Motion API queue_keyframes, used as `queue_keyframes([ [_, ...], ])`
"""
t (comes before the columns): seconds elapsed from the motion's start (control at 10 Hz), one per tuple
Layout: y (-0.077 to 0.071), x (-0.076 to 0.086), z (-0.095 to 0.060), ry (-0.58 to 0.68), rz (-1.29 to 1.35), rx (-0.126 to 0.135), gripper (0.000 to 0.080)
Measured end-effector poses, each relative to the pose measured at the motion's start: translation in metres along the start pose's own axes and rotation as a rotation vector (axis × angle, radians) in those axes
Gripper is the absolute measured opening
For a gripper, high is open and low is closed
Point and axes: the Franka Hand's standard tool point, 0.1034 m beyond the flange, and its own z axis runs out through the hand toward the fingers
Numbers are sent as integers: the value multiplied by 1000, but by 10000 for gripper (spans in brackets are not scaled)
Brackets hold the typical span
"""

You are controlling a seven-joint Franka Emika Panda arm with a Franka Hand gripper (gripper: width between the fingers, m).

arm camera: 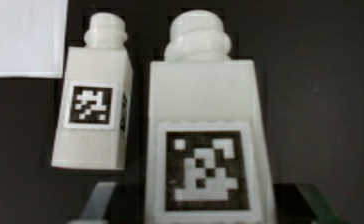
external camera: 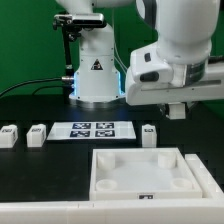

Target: Assemble one leg

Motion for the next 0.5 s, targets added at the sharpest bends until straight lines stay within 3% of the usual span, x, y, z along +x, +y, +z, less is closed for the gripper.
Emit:
queue_keyframes([
  [0.2, 6, 0, -4, 147, -37, 3, 292],
  [0.5, 17, 23, -31, 421, -114, 7, 292],
])
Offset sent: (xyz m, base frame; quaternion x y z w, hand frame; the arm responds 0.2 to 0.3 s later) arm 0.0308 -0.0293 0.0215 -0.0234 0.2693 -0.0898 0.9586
